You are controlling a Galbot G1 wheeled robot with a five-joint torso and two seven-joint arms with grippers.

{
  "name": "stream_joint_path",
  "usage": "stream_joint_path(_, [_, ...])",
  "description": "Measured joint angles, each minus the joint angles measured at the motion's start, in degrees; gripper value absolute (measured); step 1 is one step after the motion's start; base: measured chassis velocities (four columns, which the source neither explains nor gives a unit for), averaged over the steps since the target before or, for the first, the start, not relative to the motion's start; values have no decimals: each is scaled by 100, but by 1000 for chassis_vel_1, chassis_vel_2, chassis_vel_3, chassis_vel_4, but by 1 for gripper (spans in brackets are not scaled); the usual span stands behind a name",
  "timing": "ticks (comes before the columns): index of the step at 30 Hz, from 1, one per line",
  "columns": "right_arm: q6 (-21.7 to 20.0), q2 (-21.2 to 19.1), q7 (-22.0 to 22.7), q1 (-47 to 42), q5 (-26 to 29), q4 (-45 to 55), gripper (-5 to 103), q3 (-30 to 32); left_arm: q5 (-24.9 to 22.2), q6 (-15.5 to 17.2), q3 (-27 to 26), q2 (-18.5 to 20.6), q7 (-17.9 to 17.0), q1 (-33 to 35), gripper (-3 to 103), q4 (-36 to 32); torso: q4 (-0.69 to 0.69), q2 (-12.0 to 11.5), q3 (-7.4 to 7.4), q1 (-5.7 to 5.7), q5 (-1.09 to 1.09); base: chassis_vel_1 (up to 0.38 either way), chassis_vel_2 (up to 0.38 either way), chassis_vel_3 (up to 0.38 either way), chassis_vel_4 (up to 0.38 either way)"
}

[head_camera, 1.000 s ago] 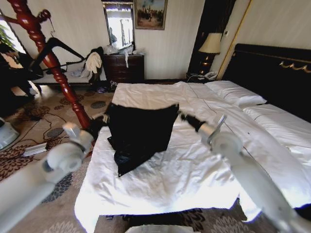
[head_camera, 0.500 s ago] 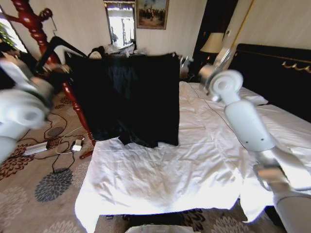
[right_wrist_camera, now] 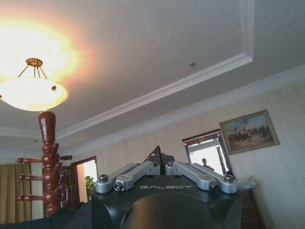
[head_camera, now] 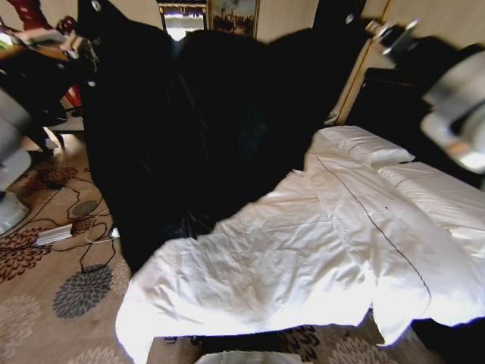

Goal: Pick up the clothes from the bed and hang them on the clothes hanger.

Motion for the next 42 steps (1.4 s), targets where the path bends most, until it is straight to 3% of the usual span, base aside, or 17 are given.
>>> stream_joint_path(2, [0,26,5,-70,-57,31,0,-27,123,89,141,-141,-156,142,0,12,-5,-1,2,1,1,0,0,0,0])
stream_joint_path(3, [-4,167,6,-122,-244,-40,0,-188,404,188,374,-403,-287,338,0,139,-6,-1,4,5,2,0,0,0,0])
stream_joint_path(6, [-22,287,0,-168,-414,-144,0,-338,691,235,588,-600,-311,454,0,278,-4,-2,5,7,1,0,0,0,0])
stream_joint_path(10, [-94,652,-199,-480,-1079,-488,0,-810,1627,342,1514,-1219,-312,556,0,777,-4,-2,5,6,0,0,0,0,0])
stream_joint_path(16, [-106,1047,-302,-624,-1650,-855,0,-1382,2145,348,2239,-1724,-346,546,0,1237,-5,-3,5,7,0,0,0,0,0])
stream_joint_path(18, [-106,1465,-342,-658,-2065,-1262,0,-1812,2500,331,2703,-2155,-366,528,0,1617,-3,-3,5,7,0,0,0,0,0])
stream_joint_path(21, [-104,1652,-368,-644,-2224,-1468,0,-1975,2604,367,2850,-2317,-354,520,-1,1777,-3,-3,5,7,1,0,0,0,0])
stream_joint_path(25, [-79,1910,-511,-474,-2489,-1967,0,-2248,2956,647,2951,-2548,-180,468,20,2241,-4,-3,4,5,0,0,0,0,0])
stream_joint_path(27, [-75,1929,-520,-456,-2502,-2012,0,-2264,2985,670,2937,-2551,-173,474,20,2287,-4,-4,4,5,0,0,0,0,0])
stream_joint_path(30, [-61,1966,-564,-429,-2566,-2152,0,-2303,3126,739,2845,-2494,-5,575,36,2425,-3,-4,4,6,0,0,0,0,0])
stream_joint_path(32, [-59,1964,-567,-437,-2571,-2157,0,-2303,3160,739,2835,-2485,27,590,36,2435,-2,-3,4,5,0,0,0,0,0])
stream_joint_path(40, [-58,1692,-615,-652,-2704,-1948,0,-2276,3257,467,2595,-2499,50,997,75,2148,-4,-3,3,4,1,0,0,0,0])
stream_joint_path(42, [-57,1642,-629,-689,-2752,-1908,0,-2270,3263,420,2543,-2497,49,1083,75,2081,-4,-3,3,4,1,0,0,0,0])
